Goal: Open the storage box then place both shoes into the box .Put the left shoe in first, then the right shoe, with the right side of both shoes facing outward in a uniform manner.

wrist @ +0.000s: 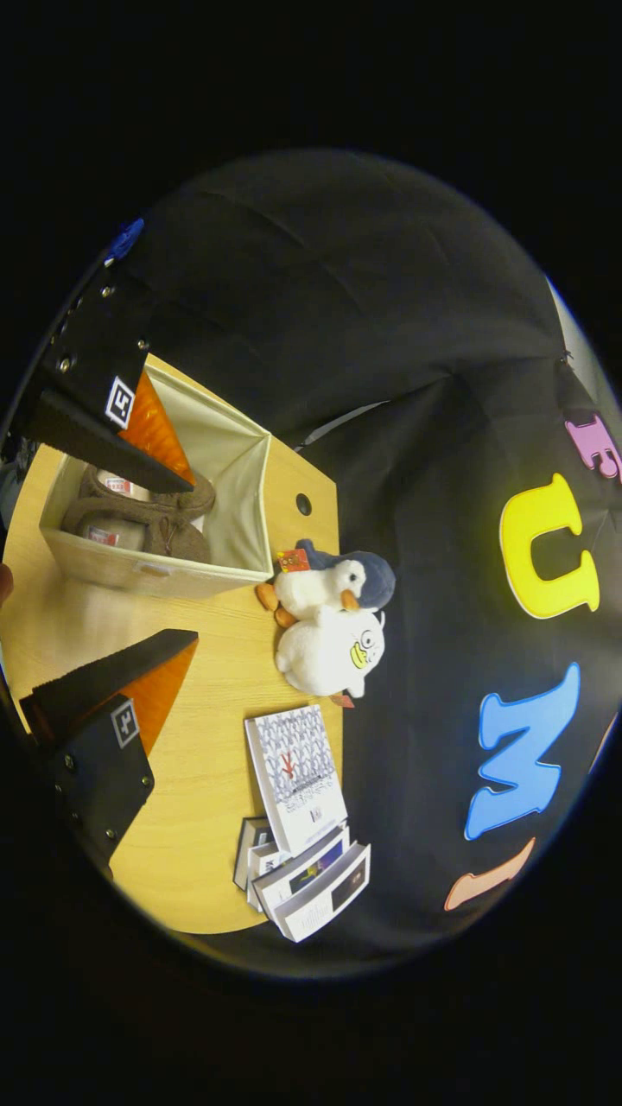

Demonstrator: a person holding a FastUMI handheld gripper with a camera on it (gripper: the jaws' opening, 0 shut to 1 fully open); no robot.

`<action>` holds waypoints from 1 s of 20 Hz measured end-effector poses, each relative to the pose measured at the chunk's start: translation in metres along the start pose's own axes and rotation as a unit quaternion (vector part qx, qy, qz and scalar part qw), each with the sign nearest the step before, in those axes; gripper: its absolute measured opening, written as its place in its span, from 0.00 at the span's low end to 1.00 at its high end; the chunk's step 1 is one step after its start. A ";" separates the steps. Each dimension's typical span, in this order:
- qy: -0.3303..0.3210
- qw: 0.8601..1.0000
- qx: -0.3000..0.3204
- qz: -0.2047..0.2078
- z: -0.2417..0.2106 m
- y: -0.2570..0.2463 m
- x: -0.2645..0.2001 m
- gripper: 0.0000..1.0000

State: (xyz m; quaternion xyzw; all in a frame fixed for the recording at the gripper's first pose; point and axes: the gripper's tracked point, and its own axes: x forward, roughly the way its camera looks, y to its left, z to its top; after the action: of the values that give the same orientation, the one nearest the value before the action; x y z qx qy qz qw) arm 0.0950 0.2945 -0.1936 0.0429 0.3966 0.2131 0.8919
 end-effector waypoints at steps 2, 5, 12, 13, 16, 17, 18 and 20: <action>-0.031 0.999 -0.024 -0.010 0.016 -0.014 -0.019 0.98; -0.081 0.994 -0.062 -0.036 0.040 -0.047 -0.051 0.98; -0.194 0.970 -0.108 -0.103 0.070 -0.107 -0.135 0.98; -0.209 0.966 -0.103 -0.111 0.073 -0.115 -0.145 0.98; -0.261 0.951 -0.088 -0.141 0.083 -0.141 -0.177 0.98; -0.276 0.945 -0.084 -0.152 0.086 -0.150 -0.185 0.97; -0.287 0.941 -0.080 -0.161 0.087 -0.160 -0.194 0.97; -0.294 0.938 -0.074 -0.170 0.084 -0.171 -0.206 0.97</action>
State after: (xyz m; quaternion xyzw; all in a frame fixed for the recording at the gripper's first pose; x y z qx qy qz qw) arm 0.0928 0.0622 -0.0362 -0.0308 0.1007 0.0652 0.9923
